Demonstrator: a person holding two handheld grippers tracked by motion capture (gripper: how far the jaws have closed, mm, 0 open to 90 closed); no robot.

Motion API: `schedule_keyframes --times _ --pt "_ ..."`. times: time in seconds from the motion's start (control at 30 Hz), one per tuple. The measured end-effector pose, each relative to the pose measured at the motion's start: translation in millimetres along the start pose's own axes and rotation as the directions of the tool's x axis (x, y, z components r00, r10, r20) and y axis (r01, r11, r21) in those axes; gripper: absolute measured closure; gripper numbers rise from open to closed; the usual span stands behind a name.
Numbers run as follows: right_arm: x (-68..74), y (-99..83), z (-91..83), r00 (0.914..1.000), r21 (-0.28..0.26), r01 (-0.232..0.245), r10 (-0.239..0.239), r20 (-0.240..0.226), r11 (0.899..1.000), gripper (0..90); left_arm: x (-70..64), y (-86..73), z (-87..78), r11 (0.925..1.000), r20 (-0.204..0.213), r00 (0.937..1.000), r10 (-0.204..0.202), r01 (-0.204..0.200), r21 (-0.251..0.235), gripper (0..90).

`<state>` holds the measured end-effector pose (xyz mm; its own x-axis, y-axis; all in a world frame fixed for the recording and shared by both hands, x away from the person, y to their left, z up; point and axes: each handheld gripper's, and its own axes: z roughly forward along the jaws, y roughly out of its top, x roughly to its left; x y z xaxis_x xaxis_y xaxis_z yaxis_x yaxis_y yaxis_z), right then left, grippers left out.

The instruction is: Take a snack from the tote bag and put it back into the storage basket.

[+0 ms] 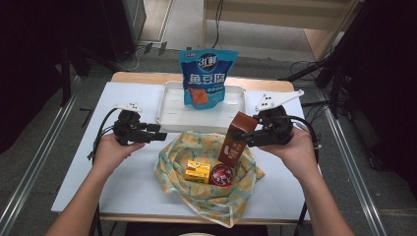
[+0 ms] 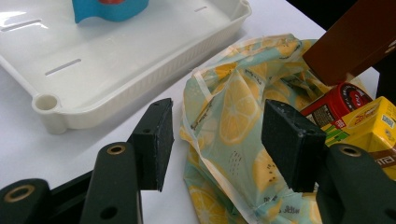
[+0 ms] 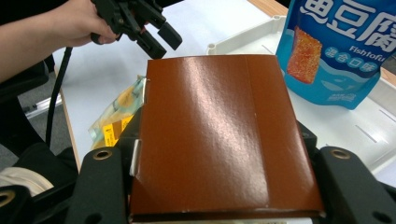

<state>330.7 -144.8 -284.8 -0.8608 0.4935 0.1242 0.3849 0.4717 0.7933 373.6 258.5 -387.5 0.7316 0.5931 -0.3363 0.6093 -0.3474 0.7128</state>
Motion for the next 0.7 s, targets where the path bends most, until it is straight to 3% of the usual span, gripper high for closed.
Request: schedule_keyframes --times 0.3,0.47,0.7 --pt "-3.4 11.5 -8.8 0.9999 -0.017 0.012 -0.012 -0.002 1.000 44.3 1.0 -0.2 -0.8 1.0000 0.010 0.9999 -0.003 0.003 -0.007 44.0" --pt "-4.9 20.1 -11.6 0.9990 -0.019 0.036 -0.035 0.026 0.999 44.3 0.6 -0.2 -0.9 1.0000 0.007 1.0000 -0.001 0.001 -0.005 44.0" --pt "-11.6 30.0 -11.1 0.9995 -0.032 0.022 -0.021 0.026 0.999 44.4 0.7 -0.4 -1.2 1.0000 0.005 1.0000 -0.004 0.004 -0.008 43.9"
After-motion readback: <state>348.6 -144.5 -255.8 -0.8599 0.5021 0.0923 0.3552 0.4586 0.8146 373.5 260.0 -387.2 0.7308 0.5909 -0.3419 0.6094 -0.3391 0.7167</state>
